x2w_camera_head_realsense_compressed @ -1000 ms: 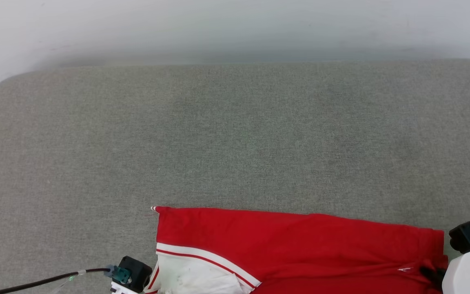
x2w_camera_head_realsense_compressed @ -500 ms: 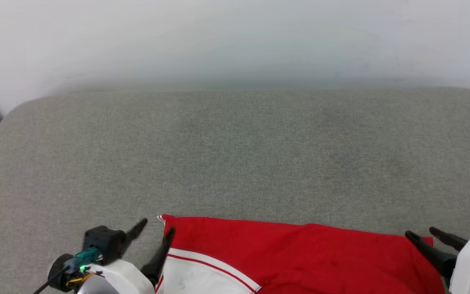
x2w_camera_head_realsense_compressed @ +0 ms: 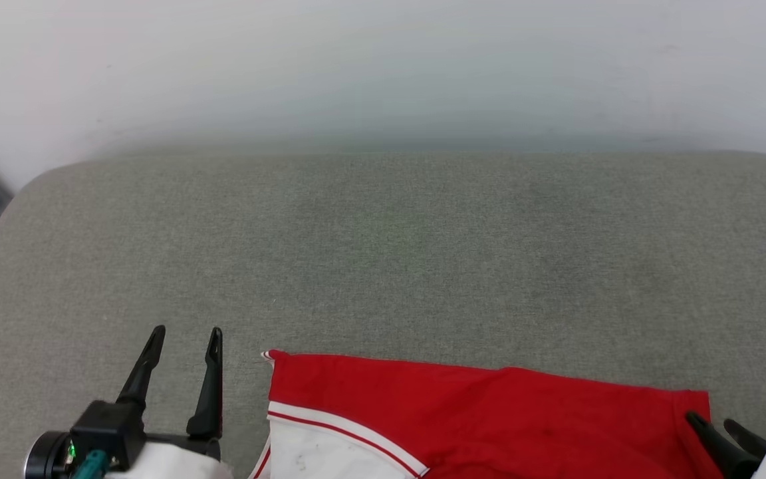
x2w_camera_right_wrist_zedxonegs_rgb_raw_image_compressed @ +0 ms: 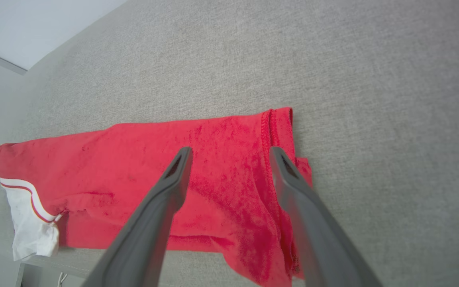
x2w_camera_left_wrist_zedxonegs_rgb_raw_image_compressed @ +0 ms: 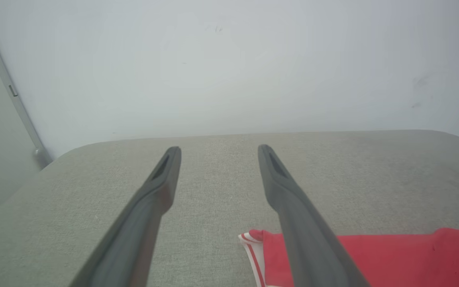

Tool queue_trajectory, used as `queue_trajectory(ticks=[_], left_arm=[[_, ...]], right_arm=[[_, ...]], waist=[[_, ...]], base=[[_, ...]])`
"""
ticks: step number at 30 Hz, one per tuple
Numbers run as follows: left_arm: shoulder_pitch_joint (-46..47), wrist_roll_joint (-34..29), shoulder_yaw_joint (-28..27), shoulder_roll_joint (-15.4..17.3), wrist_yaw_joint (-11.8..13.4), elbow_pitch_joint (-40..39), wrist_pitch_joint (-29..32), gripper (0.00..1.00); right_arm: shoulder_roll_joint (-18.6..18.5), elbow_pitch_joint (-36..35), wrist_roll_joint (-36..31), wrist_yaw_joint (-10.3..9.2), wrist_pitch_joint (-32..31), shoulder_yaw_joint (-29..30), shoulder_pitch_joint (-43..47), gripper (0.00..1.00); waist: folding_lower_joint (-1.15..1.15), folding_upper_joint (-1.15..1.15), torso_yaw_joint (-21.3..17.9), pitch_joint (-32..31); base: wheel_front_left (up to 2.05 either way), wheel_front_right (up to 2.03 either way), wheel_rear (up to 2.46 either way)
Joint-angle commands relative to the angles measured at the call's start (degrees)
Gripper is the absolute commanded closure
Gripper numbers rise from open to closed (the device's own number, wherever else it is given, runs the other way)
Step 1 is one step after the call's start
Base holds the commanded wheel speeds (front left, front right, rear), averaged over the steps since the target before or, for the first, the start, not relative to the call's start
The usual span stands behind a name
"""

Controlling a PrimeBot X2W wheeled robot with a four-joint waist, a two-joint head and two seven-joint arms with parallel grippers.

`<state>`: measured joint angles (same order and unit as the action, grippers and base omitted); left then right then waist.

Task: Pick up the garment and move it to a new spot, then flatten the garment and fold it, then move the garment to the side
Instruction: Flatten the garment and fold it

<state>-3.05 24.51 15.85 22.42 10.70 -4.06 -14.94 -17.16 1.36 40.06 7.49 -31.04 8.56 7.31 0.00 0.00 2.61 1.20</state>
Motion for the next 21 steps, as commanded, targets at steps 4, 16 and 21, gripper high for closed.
queue_trajectory(ticks=[4,16,21], left_arm=[[-3.0,-5.9,-2.5,-2.1,-1.4,-1.7,-0.3,0.00],[-2.8,-14.3,-8.0,-9.2,-8.2,-2.1,-0.3,0.00],[-1.7,-16.0,-9.4,-11.1,-10.5,-1.8,-0.3,0.00]], right_arm=[[2.3,-0.1,-2.6,0.00,-1.2,3.0,1.7,0.00],[6.2,7.5,-9.0,0.00,-1.4,9.2,-0.3,0.00],[5.9,11.4,-9.4,0.00,-1.3,7.9,-1.3,0.00]], waist=[[0.00,0.00,0.6,0.7],[0.00,0.00,3.6,3.8],[0.00,0.00,4.8,5.1]], base=[[0.00,0.00,0.00],[0.00,0.00,0.00],[0.00,0.00,0.00]])
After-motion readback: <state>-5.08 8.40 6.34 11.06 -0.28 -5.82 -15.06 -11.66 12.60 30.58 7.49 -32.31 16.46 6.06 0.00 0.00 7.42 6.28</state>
